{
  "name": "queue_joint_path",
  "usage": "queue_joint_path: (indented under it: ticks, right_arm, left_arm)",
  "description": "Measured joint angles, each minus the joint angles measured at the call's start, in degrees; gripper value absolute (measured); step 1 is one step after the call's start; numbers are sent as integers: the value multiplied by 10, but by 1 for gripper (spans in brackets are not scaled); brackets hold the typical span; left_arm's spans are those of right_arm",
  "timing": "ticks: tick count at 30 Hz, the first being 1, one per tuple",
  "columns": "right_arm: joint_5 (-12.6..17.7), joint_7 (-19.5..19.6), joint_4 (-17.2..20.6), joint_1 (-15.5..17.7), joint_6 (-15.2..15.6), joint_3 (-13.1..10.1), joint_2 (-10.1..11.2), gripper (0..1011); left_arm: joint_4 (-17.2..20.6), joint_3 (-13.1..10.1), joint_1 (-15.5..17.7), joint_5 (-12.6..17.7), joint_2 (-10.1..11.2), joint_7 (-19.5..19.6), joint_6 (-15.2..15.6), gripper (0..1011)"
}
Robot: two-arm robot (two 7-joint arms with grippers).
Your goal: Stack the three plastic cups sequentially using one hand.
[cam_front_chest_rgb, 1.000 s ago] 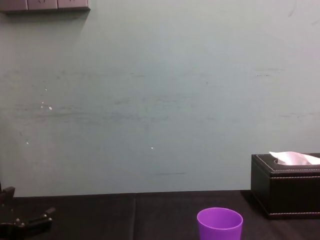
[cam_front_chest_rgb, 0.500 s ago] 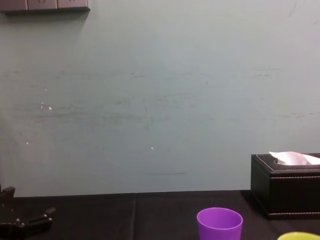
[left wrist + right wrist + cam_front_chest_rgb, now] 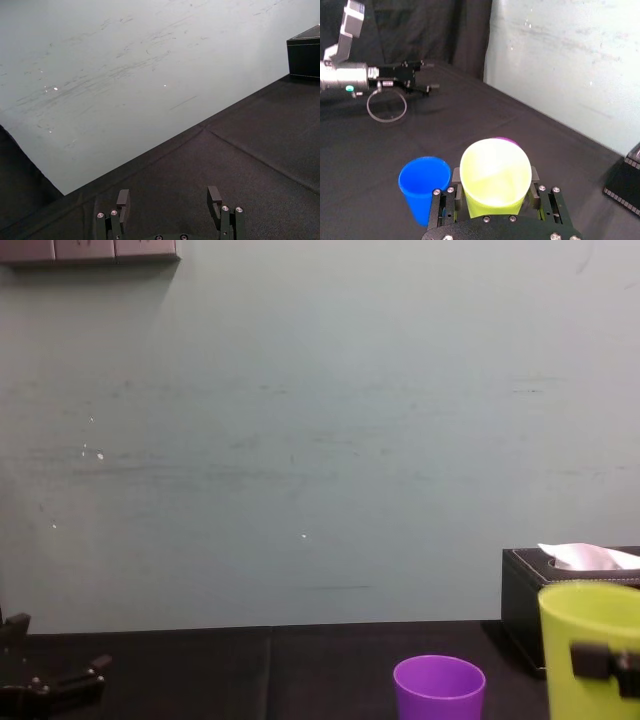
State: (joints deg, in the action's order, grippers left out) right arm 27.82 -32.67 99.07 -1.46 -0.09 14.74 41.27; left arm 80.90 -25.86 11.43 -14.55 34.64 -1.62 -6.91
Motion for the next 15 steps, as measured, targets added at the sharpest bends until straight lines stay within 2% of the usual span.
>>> queue_joint_path:
  ticks: [6, 15]
  right_arm:
    - [2, 2, 4, -37, 21, 11, -8, 735]
    - [-1, 10, -27, -113, 50, 45, -39, 734]
  left_arm:
    - [0, 0, 0, 0, 0, 0, 0, 1012]
    - [0, 0, 0, 0, 0, 0, 0, 1011]
